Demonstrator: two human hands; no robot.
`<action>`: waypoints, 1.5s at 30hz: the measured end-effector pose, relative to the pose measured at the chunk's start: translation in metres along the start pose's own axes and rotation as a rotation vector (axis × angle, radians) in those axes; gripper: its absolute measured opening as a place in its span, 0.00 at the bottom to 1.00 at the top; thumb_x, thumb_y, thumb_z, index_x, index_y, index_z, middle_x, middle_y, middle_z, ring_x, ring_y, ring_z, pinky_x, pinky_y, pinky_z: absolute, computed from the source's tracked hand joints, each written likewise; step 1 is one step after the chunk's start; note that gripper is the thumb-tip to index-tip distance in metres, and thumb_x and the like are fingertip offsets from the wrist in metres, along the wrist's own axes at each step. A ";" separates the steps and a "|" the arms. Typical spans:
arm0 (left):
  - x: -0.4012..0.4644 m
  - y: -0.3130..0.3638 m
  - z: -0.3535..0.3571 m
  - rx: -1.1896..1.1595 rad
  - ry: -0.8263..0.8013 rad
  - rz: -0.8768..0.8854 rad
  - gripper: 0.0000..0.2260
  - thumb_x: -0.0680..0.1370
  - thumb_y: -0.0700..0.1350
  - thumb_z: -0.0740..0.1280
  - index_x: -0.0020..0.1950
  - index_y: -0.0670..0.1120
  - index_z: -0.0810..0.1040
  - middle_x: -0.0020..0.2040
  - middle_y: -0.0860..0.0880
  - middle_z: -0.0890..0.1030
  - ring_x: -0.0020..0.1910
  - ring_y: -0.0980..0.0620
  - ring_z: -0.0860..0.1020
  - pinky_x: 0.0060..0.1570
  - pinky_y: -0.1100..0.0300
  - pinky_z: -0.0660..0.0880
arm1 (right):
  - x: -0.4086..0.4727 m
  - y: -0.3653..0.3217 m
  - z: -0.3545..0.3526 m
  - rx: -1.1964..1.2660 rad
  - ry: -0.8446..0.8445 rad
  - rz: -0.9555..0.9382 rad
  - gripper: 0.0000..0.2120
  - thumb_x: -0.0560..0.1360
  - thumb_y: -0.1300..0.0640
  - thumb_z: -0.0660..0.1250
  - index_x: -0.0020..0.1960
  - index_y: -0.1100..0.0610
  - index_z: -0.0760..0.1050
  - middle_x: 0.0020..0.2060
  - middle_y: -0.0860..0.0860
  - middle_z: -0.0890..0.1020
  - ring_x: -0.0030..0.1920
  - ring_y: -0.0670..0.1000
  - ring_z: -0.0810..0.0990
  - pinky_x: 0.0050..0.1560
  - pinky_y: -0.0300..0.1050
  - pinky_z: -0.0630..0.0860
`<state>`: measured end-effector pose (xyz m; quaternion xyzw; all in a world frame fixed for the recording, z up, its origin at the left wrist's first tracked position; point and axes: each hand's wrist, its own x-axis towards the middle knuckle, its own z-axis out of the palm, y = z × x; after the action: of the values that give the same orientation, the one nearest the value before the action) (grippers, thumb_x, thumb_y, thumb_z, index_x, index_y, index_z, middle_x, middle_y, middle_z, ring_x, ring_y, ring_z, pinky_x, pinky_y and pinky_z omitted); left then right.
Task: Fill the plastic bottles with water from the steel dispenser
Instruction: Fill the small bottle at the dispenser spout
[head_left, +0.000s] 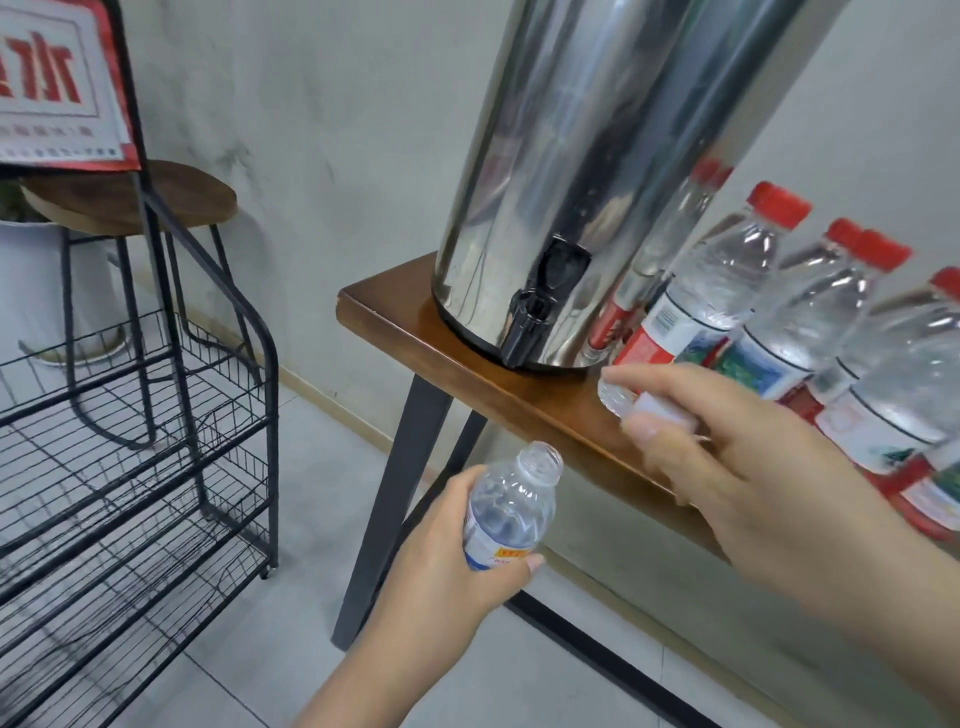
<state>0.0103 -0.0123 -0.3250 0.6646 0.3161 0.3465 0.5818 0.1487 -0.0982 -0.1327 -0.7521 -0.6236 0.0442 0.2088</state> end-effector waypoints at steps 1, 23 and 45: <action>-0.011 0.008 0.001 -0.004 -0.011 0.001 0.28 0.72 0.51 0.80 0.61 0.72 0.69 0.57 0.69 0.79 0.57 0.67 0.78 0.51 0.72 0.74 | -0.008 -0.002 0.001 0.024 -0.003 -0.007 0.22 0.70 0.32 0.55 0.62 0.33 0.75 0.49 0.23 0.75 0.50 0.29 0.75 0.47 0.23 0.66; -0.153 0.158 -0.001 0.060 -0.181 0.134 0.26 0.71 0.48 0.80 0.63 0.65 0.73 0.52 0.65 0.83 0.53 0.64 0.82 0.48 0.71 0.75 | -0.160 -0.075 -0.037 0.470 0.241 -0.034 0.23 0.78 0.40 0.56 0.72 0.40 0.72 0.65 0.36 0.79 0.70 0.39 0.72 0.68 0.35 0.69; -0.146 0.208 0.111 0.074 -0.376 0.160 0.26 0.73 0.48 0.79 0.62 0.69 0.72 0.55 0.65 0.83 0.54 0.64 0.81 0.62 0.51 0.78 | -0.209 0.002 -0.117 0.589 0.282 0.061 0.19 0.81 0.43 0.57 0.66 0.50 0.75 0.55 0.43 0.85 0.60 0.44 0.82 0.60 0.46 0.77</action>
<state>0.0238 -0.2194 -0.1415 0.7615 0.1605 0.2494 0.5763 0.1426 -0.3287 -0.0677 -0.6764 -0.5263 0.1243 0.5000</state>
